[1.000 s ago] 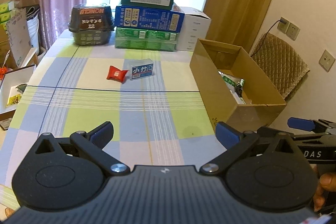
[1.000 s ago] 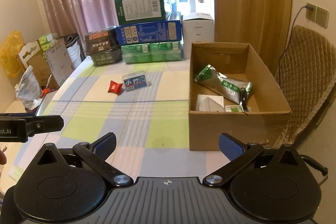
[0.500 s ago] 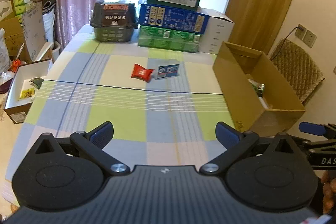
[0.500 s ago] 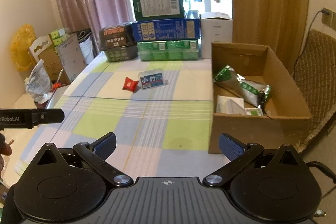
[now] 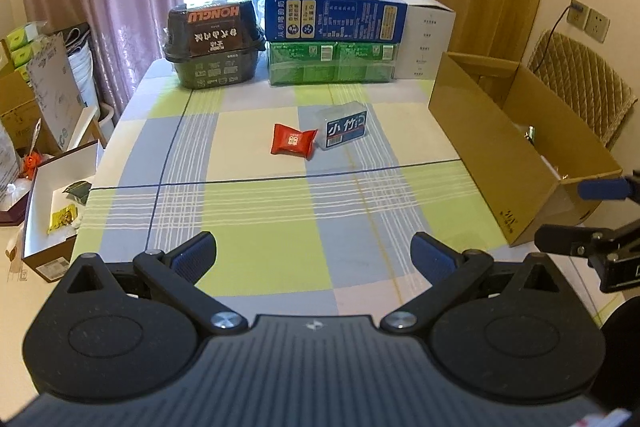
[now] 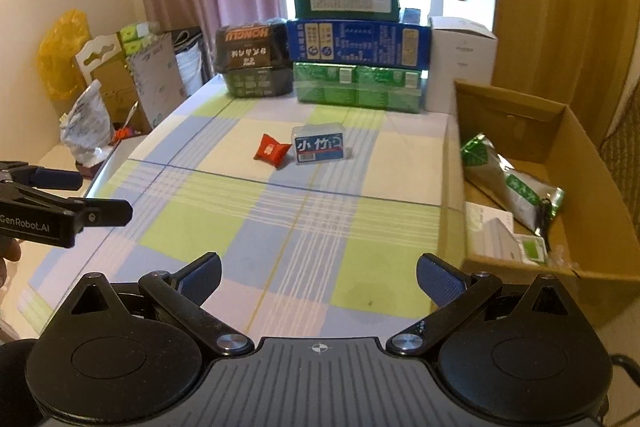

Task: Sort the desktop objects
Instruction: 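Withdraw both tools from the cardboard box toward the red packet and clear case, then grasp the red candy packet with the left tool while the right tool grasps the clear case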

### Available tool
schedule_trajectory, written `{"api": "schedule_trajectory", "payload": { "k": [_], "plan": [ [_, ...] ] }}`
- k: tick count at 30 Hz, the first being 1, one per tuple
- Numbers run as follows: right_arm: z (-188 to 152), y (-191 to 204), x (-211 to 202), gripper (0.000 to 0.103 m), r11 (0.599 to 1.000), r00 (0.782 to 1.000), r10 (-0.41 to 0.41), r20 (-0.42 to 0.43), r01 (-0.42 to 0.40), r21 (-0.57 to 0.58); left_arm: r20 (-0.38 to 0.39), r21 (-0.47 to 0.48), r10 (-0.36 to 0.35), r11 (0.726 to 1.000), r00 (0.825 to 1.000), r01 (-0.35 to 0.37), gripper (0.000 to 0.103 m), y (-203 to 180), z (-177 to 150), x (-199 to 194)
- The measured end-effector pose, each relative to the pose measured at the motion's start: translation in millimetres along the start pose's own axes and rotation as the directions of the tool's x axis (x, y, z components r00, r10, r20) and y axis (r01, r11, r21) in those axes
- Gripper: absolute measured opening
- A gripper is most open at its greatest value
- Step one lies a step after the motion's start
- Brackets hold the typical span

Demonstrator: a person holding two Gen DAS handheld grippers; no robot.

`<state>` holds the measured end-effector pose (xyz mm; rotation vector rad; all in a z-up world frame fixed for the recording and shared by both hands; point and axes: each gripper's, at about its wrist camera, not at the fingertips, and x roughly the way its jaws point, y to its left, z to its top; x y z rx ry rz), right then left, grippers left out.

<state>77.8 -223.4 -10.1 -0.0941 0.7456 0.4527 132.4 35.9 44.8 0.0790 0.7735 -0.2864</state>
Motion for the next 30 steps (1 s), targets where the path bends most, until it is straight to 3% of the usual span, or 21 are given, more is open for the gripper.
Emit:
{"api": "schedule_trajectory", "payload": {
  "k": [10, 14, 17, 19, 22, 25, 28, 30],
  "plan": [
    [23.1, 1.1, 41.2, 0.101, 0.993, 0.999, 0.037, -0.029, -0.04, -0.114, -0.015, 0.171, -0.057, 0.984, 0.998, 0.059, 0.101, 6.8, 10.5, 37.9],
    [36.5, 1.5, 56.7, 0.101, 0.972, 0.999, 0.037, -0.035, -0.044, -0.233, -0.024, 0.285, -0.083, 0.955, 0.996, 0.086, 0.101, 11.2, 19.7, 53.3],
    [48.1, 2.6, 68.8, 0.101, 0.934, 0.999, 0.038, -0.038, -0.049, -0.353, -0.033, 0.389, -0.088, 0.916, 0.996, 0.094, 0.101, 14.5, 29.8, 67.4],
    [55.8, 3.0, 79.3, 0.101, 0.903, 0.998, 0.039, -0.053, -0.058, -0.427, -0.043, 0.461, -0.11, 0.88, 0.993, 0.118, 0.101, 15.3, 35.4, 76.4],
    [66.0, 4.7, 95.6, 0.101, 0.841, 0.995, 0.062, -0.08, -0.095, -0.533, -0.065, 0.59, -0.134, 0.794, 0.989, 0.147, 0.101, 12.4, 41.6, 93.4],
    [72.5, 8.4, 115.1, 0.101, 0.75, 0.99, 0.096, -0.107, -0.143, -0.646, -0.094, 0.702, -0.133, 0.694, 0.987, 0.161, 0.101, 8.3, 44.6, 115.9],
    [78.3, 11.3, 136.9, 0.101, 0.652, 0.984, 0.102, -0.144, -0.175, -0.737, -0.118, 0.766, -0.127, 0.62, 0.985, 0.172, 0.101, 8.2, 47.0, 136.6],
    [82.1, 11.8, 150.4, 0.101, 0.59, 0.981, 0.109, -0.161, -0.194, -0.784, -0.122, 0.813, -0.14, 0.554, 0.983, 0.18, 0.101, 7.7, 48.4, 148.0]
  ]
}}
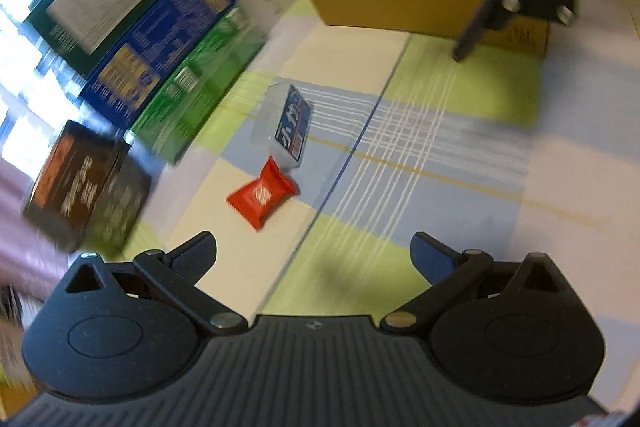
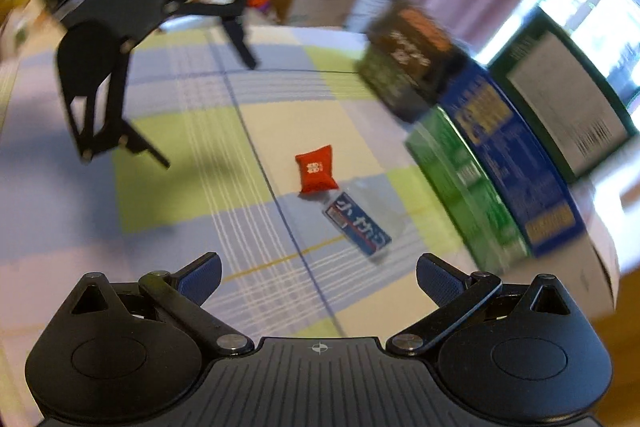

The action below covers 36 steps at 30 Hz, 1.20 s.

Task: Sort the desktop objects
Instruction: 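Grasp the red candy packet with the left tool while the right tool grasps the clear case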

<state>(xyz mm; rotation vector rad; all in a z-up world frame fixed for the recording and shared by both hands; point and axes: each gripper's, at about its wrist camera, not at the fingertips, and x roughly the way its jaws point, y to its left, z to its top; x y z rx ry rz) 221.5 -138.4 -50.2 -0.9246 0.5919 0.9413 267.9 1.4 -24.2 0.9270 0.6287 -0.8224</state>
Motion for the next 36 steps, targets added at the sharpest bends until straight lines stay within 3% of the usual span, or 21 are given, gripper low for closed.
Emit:
{"api": "schedule_trajectory", "payload": {
  "k": [6, 11, 21, 29, 36],
  "plan": [
    [2.6, -17.3, 37.5, 0.101, 0.984, 0.999, 0.014, -0.034, -0.02, -0.177, 0.005, 0.173, -0.021, 0.985, 1.0, 0.019, 0.101, 12.4, 1.2, 34.1],
    [6.0, -35.1, 67.1, 0.101, 0.967, 0.994, 0.019, -0.109, -0.046, -0.25, 0.001, 0.245, -0.04, 0.969, 0.999, 0.039, 0.101, 27.0, 1.6, 56.9],
    [20.2, -52.7, 110.1, 0.1, 0.947, 0.985, 0.043, -0.167, -0.093, -0.308, -0.029, 0.256, -0.108, 0.96, 0.994, 0.112, 0.094, 49.0, -0.3, 100.3],
    [35.4, -55.3, 139.4, 0.088, 0.947, 0.98, 0.072, -0.183, -0.125, -0.297, -0.021, 0.244, -0.132, 0.961, 0.991, 0.134, 0.091, 61.3, 8.9, 125.3],
    [36.0, -58.0, 156.5, 0.082, 0.951, 0.975, 0.1, -0.196, -0.152, -0.27, -0.033, 0.183, -0.181, 0.966, 0.983, 0.184, 0.075, 73.8, 13.1, 139.8]
  ]
}}
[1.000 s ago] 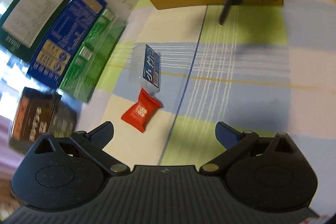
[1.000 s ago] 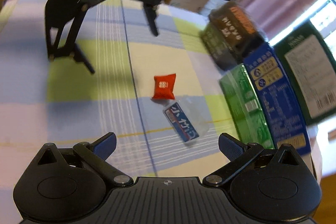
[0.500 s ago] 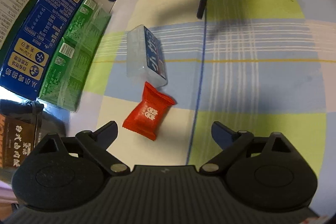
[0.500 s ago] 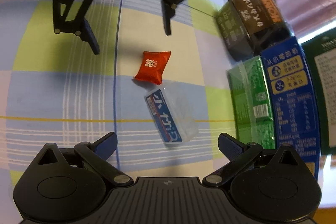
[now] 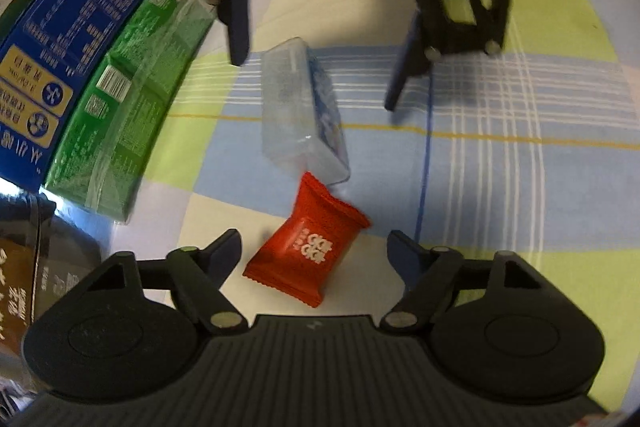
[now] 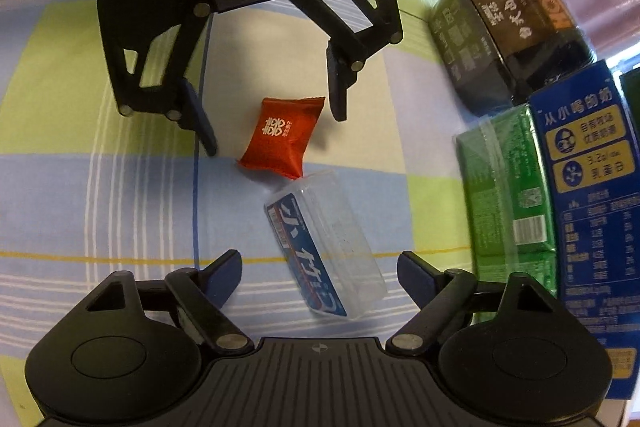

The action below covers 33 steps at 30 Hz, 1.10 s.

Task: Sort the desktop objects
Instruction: 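Grasp the red candy packet with the left tool while the right tool grasps the clear case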

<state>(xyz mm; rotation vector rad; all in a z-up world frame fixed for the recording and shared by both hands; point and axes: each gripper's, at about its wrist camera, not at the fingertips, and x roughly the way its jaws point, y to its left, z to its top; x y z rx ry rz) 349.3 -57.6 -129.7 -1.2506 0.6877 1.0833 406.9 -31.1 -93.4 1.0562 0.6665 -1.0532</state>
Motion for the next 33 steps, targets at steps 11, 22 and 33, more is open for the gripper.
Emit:
{"api": "schedule_trajectory", "payload": {
  "k": [11, 22, 33],
  "plan": [
    [5.1, -2.2, 12.1, 0.056, 0.998, 0.999, 0.032, -0.007, -0.032, 0.049, -0.039, -0.082, -0.038, 0.996, 0.998, 0.035, 0.045, 17.4, 1.7, -2.9],
    [-1.1, -7.2, 12.3, 0.029, 0.981, 0.996, 0.076, -0.035, -0.068, 0.182, -0.051, -0.092, -0.026, 0.996, 0.998, 0.021, 0.042, 21.0, 11.5, 5.7],
    [-11.6, -11.0, 0.1, 0.028, 0.845, 0.994, 0.1, -0.051, -0.058, 0.532, -0.095, -0.288, -0.073, 0.957, 0.993, 0.043, 0.022, 25.7, 20.2, 7.0]
  ]
}}
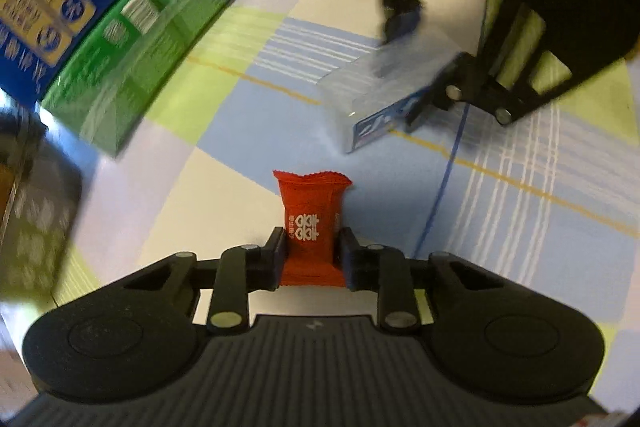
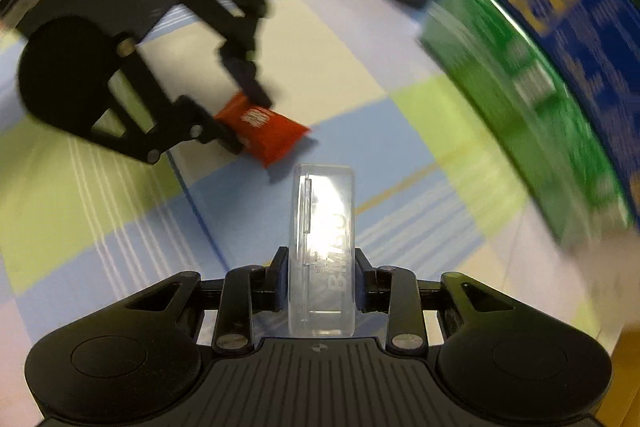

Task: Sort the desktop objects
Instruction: 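Grasp the red candy packet with the left tool while the right tool grasps the clear case, then carry the red packet and clear case over the cardboard box with both tools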

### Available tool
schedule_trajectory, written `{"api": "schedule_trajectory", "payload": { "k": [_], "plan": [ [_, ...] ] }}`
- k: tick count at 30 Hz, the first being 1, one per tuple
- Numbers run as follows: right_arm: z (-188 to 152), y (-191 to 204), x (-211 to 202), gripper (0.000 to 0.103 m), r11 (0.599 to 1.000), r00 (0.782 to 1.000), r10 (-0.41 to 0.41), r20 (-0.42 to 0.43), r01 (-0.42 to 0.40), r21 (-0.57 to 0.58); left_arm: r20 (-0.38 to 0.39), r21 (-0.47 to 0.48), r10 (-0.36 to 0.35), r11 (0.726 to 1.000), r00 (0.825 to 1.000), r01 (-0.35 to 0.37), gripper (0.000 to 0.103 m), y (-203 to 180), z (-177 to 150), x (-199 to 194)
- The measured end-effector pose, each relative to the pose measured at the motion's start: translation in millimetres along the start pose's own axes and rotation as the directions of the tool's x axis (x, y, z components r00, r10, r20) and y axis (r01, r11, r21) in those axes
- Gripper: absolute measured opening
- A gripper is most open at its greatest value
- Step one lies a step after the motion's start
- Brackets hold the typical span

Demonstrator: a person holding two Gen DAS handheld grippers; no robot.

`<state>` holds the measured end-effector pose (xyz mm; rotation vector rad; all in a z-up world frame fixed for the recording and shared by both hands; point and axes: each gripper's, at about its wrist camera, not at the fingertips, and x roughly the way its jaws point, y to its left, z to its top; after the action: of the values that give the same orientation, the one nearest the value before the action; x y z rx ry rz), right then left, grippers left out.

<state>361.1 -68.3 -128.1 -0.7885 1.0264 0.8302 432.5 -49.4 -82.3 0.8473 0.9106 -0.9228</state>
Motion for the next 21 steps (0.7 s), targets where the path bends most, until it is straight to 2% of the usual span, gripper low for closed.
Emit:
{"api": "schedule_trajectory", "payload": {
  "k": [2, 4, 8, 10, 14, 17, 21],
  "plan": [
    [-7.3, 4.2, -6.4, 0.028, 0.997, 1.0, 0.025, -0.007, -0.024, 0.079, -0.006, -0.073, -0.002, 0.997, 1.0, 0.001, 0.022, -0.2, -6.7, -5.0],
    [-16.2, 10.1, -14.7, 0.028, 0.985, 0.999, 0.04, -0.01, -0.038, 0.17, -0.004, -0.144, -0.01, 0.99, 1.0, 0.01, 0.021, -16.0, -21.9, -18.3],
    [-43.8, 32.4, -38.4, 0.028, 0.934, 0.995, 0.098, 0.011, -0.096, 0.345, -0.017, -0.254, -0.013, 0.967, 1.0, 0.009, 0.02, -47.4, -37.4, -31.5],
    [-60.4, 50.5, -52.3, 0.028, 0.916, 0.994, 0.103, 0.025, -0.105, 0.387, -0.028, -0.284, -0.016, 0.959, 0.999, 0.007, 0.019, -69.7, -44.1, -41.6],
    [-101.9, 82.8, -76.9, 0.028, 0.856, 0.988, 0.139, 0.069, -0.156, 0.492, -0.023, -0.351, -0.031, 0.936, 0.999, 0.021, 0.019, -116.5, -58.5, -68.6],
    [-137.4, 108.0, -94.0, 0.028, 0.823, 0.99, 0.118, 0.077, -0.141, 0.551, -0.016, -0.376, -0.025, 0.926, 1.0, 0.017, 0.019, -155.4, -69.5, -90.5],
    [-176.0, 135.1, -109.9, 0.028, 0.799, 0.996, 0.068, 0.058, -0.089, 0.595, -0.007, -0.425, 0.0, 0.905, 1.0, -0.003, 0.019, -200.3, -82.7, -110.1]
  ]
}}
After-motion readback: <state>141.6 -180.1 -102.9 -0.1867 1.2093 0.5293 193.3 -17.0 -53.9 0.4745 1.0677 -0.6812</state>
